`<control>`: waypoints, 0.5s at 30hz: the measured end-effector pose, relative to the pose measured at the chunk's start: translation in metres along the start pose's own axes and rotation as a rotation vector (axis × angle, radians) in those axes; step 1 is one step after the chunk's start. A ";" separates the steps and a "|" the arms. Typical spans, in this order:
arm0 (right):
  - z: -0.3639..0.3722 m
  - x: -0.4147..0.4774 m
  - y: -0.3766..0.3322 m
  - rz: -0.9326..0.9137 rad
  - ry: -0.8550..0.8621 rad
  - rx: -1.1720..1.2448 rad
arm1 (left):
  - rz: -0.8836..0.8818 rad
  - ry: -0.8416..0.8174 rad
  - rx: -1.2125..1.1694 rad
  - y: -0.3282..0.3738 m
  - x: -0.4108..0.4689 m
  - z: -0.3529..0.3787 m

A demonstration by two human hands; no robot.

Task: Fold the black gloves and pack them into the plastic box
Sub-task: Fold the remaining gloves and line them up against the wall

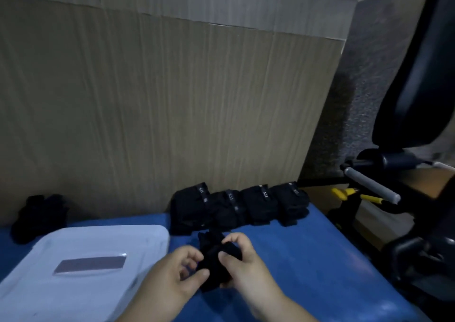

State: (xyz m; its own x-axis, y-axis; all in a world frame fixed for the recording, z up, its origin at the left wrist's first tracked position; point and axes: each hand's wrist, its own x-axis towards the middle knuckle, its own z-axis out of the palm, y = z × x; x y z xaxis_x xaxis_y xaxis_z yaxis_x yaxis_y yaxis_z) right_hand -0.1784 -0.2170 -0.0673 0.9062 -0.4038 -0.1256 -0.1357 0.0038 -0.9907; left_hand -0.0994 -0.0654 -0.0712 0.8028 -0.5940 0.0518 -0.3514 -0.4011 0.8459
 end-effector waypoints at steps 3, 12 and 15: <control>-0.014 -0.002 0.010 0.017 0.008 -0.006 | -0.020 -0.121 0.000 -0.002 -0.005 0.018; -0.044 0.006 0.020 -0.014 -0.186 -0.038 | -0.009 -0.100 0.033 -0.006 0.004 0.030; -0.056 0.006 0.018 -0.020 -0.293 -0.128 | -0.002 -0.039 -0.006 -0.011 0.009 0.032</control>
State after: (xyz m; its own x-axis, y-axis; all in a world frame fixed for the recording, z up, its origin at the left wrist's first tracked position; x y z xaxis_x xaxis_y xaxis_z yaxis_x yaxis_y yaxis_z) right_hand -0.1976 -0.2710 -0.0834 0.9834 -0.1221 -0.1341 -0.1492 -0.1240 -0.9810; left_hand -0.1039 -0.0885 -0.0966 0.7839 -0.6202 0.0289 -0.3465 -0.3984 0.8492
